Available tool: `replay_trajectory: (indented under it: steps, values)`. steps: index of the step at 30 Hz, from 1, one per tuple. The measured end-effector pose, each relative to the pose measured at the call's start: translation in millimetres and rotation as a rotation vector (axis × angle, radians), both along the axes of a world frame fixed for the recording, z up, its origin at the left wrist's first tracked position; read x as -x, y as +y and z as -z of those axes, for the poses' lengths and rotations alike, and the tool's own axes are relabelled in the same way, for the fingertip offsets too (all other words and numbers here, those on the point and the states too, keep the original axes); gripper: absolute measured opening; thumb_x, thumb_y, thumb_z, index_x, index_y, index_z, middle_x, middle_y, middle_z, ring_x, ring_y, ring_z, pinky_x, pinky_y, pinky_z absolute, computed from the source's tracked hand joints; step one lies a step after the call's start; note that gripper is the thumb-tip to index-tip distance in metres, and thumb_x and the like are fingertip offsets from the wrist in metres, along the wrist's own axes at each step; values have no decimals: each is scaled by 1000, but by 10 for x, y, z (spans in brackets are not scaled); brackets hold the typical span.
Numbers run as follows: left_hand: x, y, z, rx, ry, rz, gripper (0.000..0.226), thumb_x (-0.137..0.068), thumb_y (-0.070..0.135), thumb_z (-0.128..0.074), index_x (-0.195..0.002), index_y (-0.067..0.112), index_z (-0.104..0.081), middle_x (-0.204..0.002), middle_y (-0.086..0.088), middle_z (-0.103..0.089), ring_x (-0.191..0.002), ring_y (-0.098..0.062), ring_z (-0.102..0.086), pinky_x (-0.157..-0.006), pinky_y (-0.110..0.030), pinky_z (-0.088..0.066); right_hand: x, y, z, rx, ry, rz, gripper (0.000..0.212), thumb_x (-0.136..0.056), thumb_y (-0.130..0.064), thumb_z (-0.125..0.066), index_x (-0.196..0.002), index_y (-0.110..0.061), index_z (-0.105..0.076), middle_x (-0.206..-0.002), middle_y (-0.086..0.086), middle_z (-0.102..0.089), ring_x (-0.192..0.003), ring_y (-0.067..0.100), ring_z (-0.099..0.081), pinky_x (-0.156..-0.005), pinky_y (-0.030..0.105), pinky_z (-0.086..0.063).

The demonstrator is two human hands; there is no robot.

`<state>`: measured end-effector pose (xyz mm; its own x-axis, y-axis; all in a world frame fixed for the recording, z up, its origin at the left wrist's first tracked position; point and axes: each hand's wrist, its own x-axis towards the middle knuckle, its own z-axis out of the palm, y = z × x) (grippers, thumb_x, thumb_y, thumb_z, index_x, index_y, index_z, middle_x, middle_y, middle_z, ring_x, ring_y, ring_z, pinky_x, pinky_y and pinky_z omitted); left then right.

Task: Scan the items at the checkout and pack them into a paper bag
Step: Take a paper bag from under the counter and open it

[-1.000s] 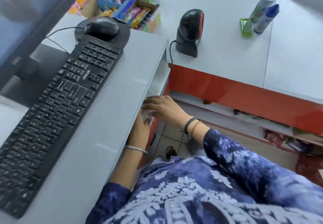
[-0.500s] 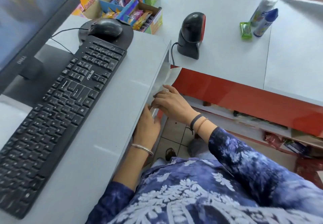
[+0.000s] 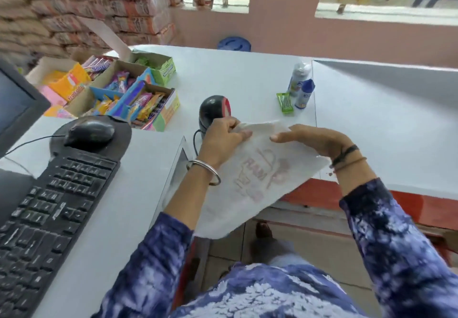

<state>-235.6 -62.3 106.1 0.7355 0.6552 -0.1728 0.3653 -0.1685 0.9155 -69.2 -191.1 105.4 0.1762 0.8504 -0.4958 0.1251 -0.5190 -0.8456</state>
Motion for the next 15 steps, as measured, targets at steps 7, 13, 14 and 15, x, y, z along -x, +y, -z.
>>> replay_trajectory:
  steps: [7, 13, 14, 15]
  values:
    - [-1283, 568, -833, -30, -356, -8, 21, -81, 9, -64, -66, 23, -65, -65, 1, -58, -65, -17, -51, -58, -28, -42, -1053, 482, -670, -221, -399, 256, 69, -54, -65, -77, -100, -16, -68, -93, 11, -74, -81, 22, -72, -81, 41, -58]
    - [-2280, 1125, -1372, -261, -574, -112, 19, -86, 4, -54, -80, 21, -61, -73, 9, -61, -64, 2, -56, -68, -19, -46, -1913, 1066, -1214, -480, -659, 376, 48, -80, -41, -67, -85, 6, -62, -84, 28, -63, -69, 19, -51, -63, 28, -41]
    - [-2411, 1219, -1381, -298, -583, -125, 17, -86, 4, -52, -81, 19, -59, -76, 8, -61, -67, 2, -56, -70, -18, -46, -2043, 1168, -1239, -508, -705, 428, 45, -80, -38, -68, -97, 4, -60, -98, 26, -63, -79, 19, -53, -69, 29, -44]
    - [-2537, 1316, -1385, -330, -591, -128, 14, -86, 3, -52, -84, 16, -57, -80, 5, -61, -70, 1, -56, -71, -15, -45, -2183, 1278, -1262, -530, -764, 481, 50, -78, -39, -70, -110, -3, -56, -112, 20, -60, -92, 19, -54, -79, 33, -48]
